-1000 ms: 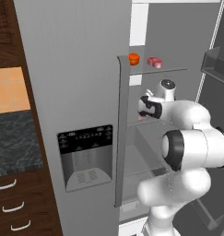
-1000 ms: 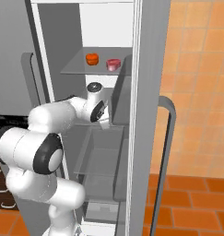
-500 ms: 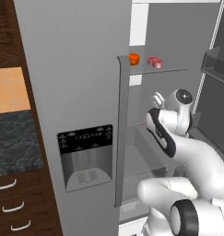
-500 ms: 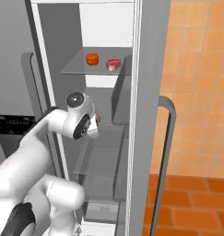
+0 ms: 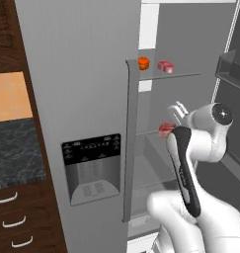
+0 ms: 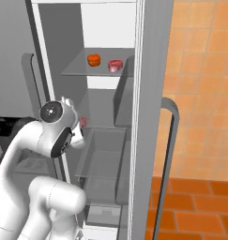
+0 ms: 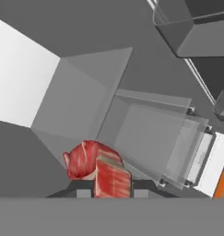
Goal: Place one squash and one steak in each tupperware on the nearby counter, to pack two identical lunches.
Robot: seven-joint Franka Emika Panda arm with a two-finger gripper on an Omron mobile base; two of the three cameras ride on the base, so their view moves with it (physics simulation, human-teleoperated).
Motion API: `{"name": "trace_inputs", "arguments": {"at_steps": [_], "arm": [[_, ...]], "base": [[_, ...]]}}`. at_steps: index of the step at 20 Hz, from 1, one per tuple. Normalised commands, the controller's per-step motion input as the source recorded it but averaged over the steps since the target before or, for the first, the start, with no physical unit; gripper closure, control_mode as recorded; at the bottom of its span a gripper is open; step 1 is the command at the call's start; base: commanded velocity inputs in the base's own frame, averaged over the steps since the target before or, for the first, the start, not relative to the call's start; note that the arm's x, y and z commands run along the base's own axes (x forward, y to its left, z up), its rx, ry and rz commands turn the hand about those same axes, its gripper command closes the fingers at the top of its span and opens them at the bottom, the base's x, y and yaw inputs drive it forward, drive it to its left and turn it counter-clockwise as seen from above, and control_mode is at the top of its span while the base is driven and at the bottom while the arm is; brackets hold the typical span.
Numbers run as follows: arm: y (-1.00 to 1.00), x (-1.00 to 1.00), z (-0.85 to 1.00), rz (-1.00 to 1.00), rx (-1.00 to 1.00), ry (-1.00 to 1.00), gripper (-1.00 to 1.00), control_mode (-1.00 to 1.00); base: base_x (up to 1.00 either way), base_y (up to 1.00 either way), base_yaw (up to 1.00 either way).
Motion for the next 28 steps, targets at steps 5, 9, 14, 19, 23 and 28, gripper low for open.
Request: {"name": "trace_inputs", "arguments": {"at_steps": [5, 9, 14, 19, 23, 28], "arm": [[0.03, -1.0, 0.64, 0.05, 0.0, 0.01, 1.0, -1.0], [0.0, -1.0, 0.53, -0.08, 0.0, 0.0, 1.0, -1.0], [-0.01, -1.0, 0.27, 0.0, -0.04, -0.08, 1.0, -1.0], [0.0, -0.2, 0.0, 0.01, -0.02, 0.0, 1.0, 1.0], [0.0, 0.0, 0.0, 0.0, 0.0, 0.0, 1.0, 1.0], [0.0, 0.0, 0.0, 0.0, 0.0, 0.0, 1.0, 1.0]], "base": [[0.0, 0.0, 0.0], [0.0, 0.0, 0.0], [0.0, 0.0, 0.0], [-0.71, 0.32, 0.1], [0.18, 1.0, 0.31], [0.56, 1.0, 0.23]]}}
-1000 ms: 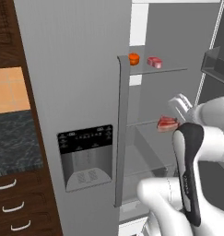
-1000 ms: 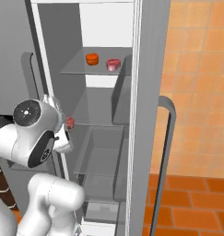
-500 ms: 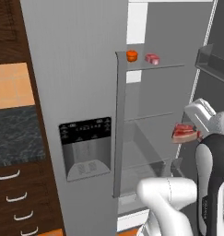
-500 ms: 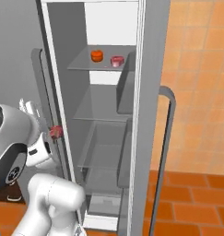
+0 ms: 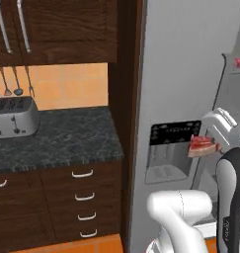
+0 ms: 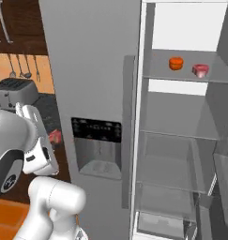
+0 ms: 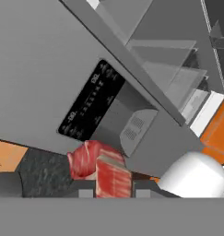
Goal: Place one squash and one steak in each tupperware on the nearby counter, to pack two identical lunches.
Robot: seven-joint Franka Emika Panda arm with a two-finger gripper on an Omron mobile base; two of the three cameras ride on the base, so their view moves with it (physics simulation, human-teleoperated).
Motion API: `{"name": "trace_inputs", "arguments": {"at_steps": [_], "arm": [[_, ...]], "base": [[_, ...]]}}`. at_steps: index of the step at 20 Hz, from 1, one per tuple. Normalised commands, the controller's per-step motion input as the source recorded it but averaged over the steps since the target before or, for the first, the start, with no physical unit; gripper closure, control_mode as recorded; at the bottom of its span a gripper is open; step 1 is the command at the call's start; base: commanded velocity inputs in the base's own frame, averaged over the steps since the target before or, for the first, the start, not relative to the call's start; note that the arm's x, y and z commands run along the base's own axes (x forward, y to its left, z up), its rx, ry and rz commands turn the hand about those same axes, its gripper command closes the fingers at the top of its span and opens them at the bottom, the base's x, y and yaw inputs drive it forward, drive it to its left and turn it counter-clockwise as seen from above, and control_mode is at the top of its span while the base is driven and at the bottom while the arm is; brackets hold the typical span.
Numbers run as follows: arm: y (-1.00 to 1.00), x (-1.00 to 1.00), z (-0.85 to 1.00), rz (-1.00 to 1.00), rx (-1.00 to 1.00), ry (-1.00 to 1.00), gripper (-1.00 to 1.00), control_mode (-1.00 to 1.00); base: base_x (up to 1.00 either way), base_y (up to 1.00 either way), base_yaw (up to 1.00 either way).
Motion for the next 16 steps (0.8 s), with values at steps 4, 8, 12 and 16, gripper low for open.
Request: {"name": "trace_inputs", "arguments": {"at_steps": [4, 8, 12, 16], "arm": [[0.0, 0.0, 0.0, 0.0, 0.0, 0.0, 1.0, 1.0], [0.0, 0.0, 0.0, 0.0, 0.0, 0.0, 1.0, 1.0], [0.0, 0.0, 0.0, 0.0, 0.0, 0.0, 1.0, 1.0], [0.0, 0.0, 0.0, 0.0, 0.0, 0.0, 1.0, 1.0]], "base": [[0.62, 1.0, 0.19], [0.43, 1.0, 0.25], [0.27, 1.0, 0.23], [0.16, 1.0, 0.09]]}}
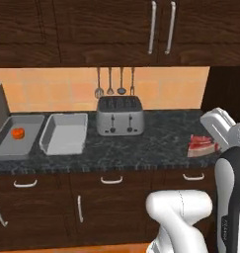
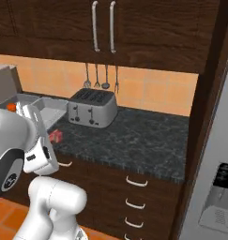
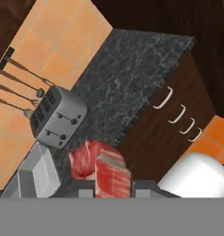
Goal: Place one squash and one steak in each tupperware on the nearby counter, to pack two identical lunches.
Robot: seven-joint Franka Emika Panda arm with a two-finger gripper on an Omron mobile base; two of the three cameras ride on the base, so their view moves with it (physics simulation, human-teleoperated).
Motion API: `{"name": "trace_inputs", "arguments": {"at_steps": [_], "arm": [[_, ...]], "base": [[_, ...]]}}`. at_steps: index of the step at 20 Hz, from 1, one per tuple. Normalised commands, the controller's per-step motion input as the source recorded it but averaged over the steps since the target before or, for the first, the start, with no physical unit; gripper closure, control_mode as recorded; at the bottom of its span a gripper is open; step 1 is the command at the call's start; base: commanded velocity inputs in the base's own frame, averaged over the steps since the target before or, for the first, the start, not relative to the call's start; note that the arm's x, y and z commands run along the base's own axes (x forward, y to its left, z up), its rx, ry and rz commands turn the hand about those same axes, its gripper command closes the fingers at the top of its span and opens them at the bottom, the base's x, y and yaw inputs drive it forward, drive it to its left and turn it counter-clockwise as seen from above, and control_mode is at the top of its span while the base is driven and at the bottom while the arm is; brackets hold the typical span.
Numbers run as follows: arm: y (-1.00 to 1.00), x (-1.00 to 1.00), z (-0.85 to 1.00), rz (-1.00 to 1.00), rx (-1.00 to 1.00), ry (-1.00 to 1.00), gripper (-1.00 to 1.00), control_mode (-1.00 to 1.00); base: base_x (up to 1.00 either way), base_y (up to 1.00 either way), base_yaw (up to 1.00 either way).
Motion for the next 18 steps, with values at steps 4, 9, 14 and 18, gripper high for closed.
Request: {"name": "trace_inputs", "arguments": {"at_steps": [4, 9, 14, 18], "arm": [[0.0, 0.0, 0.0, 0.0, 0.0, 0.0, 1.0, 1.0], [0.0, 0.0, 0.0, 0.0, 0.0, 0.0, 1.0, 1.0], [0.0, 0.0, 0.0, 0.0, 0.0, 0.0, 1.0, 1.0], [0.0, 0.0, 0.0, 0.0, 0.0, 0.0, 1.0, 1.0]], "base": [[0.66, 1.0, 0.02], [0.71, 1.0, 0.0], [0.57, 1.0, 0.0], [0.5, 1.0, 0.0]]}}
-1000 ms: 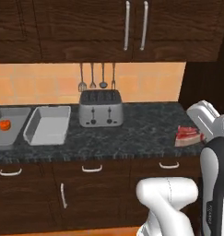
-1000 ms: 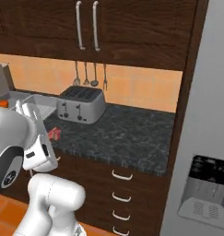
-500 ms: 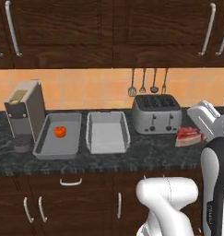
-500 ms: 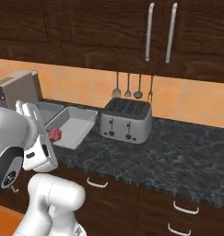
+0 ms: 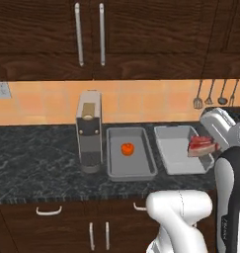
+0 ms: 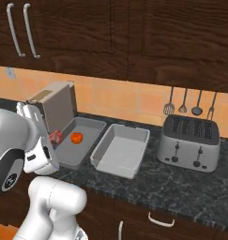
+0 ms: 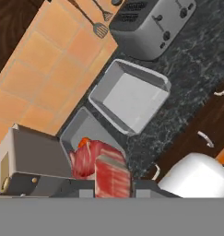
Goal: Place one squash and one steak in each tupperware on the nearby counter, to pack two identical lunches.
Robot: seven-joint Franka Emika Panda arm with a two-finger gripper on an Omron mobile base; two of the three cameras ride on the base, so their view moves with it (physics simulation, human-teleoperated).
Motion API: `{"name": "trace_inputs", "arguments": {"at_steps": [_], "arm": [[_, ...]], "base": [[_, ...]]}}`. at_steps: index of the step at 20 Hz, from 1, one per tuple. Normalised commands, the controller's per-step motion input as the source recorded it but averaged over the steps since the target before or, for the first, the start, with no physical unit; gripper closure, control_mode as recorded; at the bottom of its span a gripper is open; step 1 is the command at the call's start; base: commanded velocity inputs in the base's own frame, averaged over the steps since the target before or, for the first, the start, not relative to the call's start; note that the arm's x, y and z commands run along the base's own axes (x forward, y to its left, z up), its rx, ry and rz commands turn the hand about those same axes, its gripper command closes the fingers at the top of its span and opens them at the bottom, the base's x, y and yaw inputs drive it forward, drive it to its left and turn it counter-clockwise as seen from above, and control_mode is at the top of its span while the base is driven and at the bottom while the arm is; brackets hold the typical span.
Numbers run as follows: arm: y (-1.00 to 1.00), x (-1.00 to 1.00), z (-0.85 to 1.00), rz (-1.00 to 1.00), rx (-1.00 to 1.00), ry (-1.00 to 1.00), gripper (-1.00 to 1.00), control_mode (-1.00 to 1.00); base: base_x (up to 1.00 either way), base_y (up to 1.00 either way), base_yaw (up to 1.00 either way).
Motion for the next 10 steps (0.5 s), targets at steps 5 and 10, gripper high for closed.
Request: {"name": "trace_inputs", "arguments": {"at_steps": [5, 10], "arm": [[0.18, 0.14, -0.14, 0.0, -0.01, 0.03, 1.0, -1.0], [-0.11, 0.64, -0.6, 0.09, 0.01, 0.15, 1.0, -1.0]], "base": [[0.41, 0.8, 0.0], [0.0, 0.0, 0.0]]}}
